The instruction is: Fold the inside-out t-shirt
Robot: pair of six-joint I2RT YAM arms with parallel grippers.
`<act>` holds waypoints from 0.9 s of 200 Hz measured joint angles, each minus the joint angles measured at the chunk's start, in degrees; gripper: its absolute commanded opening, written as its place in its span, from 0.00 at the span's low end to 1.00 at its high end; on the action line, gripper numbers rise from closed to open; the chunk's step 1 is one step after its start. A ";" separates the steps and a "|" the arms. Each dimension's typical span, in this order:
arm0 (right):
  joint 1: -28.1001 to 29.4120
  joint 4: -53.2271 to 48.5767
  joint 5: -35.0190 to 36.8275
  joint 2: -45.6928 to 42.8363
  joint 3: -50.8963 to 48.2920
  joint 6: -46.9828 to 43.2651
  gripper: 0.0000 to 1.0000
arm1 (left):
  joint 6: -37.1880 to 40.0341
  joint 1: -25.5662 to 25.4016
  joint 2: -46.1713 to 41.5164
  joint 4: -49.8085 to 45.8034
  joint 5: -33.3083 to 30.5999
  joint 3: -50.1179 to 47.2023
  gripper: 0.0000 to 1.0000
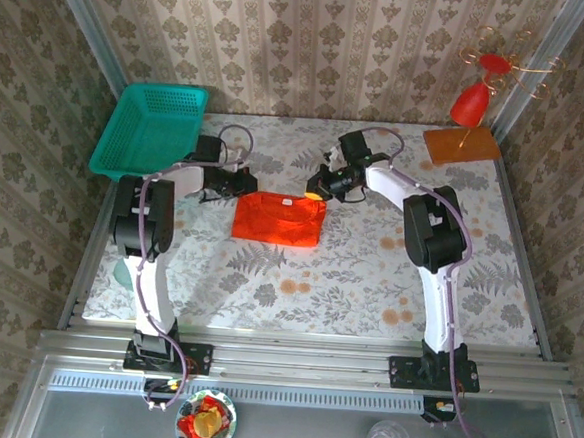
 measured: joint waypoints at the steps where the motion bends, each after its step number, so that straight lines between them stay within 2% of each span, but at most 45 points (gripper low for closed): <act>1: -0.02 0.00 0.00 0.26 0.22 0.04 0.08 | 0.02 0.00 0.22 -0.13 -0.09 0.07 0.00; 52: -0.04 -2.36 -0.09 6.99 3.65 0.17 0.09 | 0.11 0.33 3.91 -1.92 -1.09 2.60 0.00; 96: -0.31 -5.77 2.86 6.16 5.42 -1.07 0.20 | 0.11 0.37 3.98 -1.95 -1.05 2.64 0.00; 139: -0.35 -7.61 7.21 -4.74 -3.56 -2.73 0.29 | 0.11 0.37 3.98 -1.88 -1.05 2.58 0.00; 180: -0.35 -5.84 8.41 -13.94 -13.55 -2.84 0.40 | 0.11 0.44 3.98 -1.62 -1.01 2.40 0.00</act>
